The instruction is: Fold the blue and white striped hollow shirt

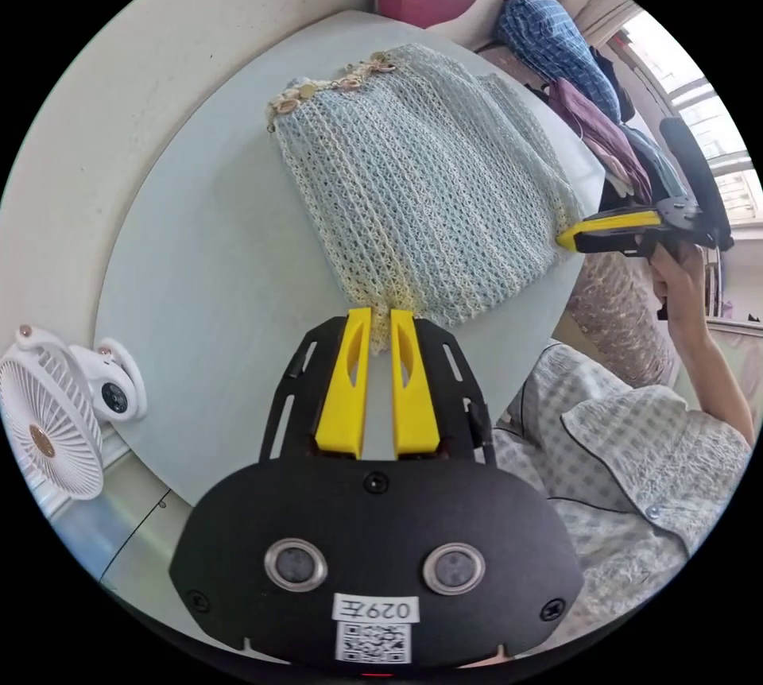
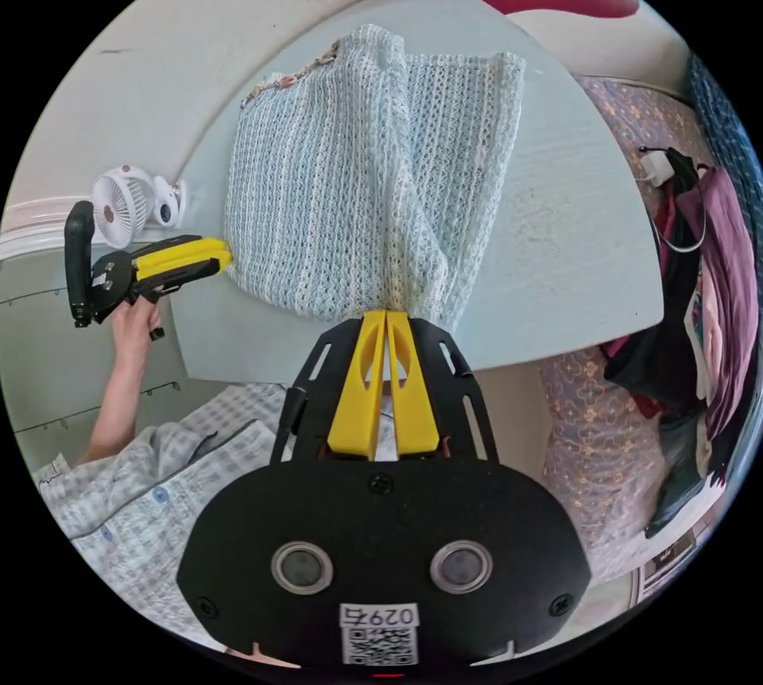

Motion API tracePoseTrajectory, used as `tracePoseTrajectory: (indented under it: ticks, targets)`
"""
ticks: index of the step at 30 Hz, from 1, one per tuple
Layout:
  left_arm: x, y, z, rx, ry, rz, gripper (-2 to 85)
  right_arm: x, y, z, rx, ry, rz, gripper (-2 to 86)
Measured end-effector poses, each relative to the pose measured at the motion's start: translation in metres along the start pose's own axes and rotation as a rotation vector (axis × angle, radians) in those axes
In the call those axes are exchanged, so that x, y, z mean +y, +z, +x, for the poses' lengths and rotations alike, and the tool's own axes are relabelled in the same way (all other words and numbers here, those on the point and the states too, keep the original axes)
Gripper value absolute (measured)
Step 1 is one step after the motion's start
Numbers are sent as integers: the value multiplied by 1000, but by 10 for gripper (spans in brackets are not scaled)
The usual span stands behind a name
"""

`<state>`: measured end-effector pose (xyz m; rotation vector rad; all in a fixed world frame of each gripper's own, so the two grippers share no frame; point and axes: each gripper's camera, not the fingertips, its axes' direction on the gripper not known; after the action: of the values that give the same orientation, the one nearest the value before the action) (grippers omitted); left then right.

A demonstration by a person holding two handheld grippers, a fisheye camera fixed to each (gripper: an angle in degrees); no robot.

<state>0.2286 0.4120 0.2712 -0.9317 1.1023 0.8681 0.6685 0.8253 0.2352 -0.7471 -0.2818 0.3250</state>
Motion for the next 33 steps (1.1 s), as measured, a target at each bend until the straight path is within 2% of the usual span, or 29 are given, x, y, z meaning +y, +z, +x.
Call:
tracePoseTrajectory:
  ticks: [3, 6, 8, 11, 13, 14, 15, 17, 19, 21, 22, 24, 27, 31, 33]
  targets:
    - [1, 12, 12, 6, 36, -64, 37, 30, -2, 25, -120, 71, 5, -4]
    - [6, 21, 12, 57, 56, -75, 37, 68, -8, 59, -338, 114, 63, -2]
    - [9, 29, 3, 118, 46, -68, 38, 114, -25, 88, -522, 140, 253, 3]
    - [6, 38, -9, 178, 15, -68, 39, 164, -34, 125, -566, 234, 375, 20]
    - [-1, 43, -9, 171, 27, -81, 40, 179, -28, 147, -553, 371, 340, 73]
    - [-6, 46, -6, 149, 49, -95, 40, 182, -21, 160, -577, 435, 299, 163]
    - [-9, 48, -5, 136, 62, -103, 40, 182, -17, 165, -599, 452, 278, 208]
    - [-18, 53, 1, 90, 105, -124, 40, 174, -6, 175, -714, 424, 236, 224]
    - [-22, 57, -1, 82, 120, -128, 41, 165, -2, 178, -777, 406, 213, 208]
    - [-23, 61, -8, 104, 118, -117, 44, 161, -4, 179, -826, 407, 204, 153]
    - [-22, 63, -15, 128, 111, -106, 47, 163, -10, 180, -783, 430, 201, 81]
    - [-18, 66, -26, 185, 78, -105, 54, 172, -25, 183, -728, 425, 211, 65]
    - [-3, 80, -48, 395, -8, -98, 69, 192, -50, 190, -667, 398, 199, 29]
    - [20, 98, -79, 692, -201, -3, 119, 219, -75, 209, -628, 386, 158, 14]
    - [29, 104, -90, 725, -290, 20, 154, 230, -83, 219, -644, 395, 160, 12]
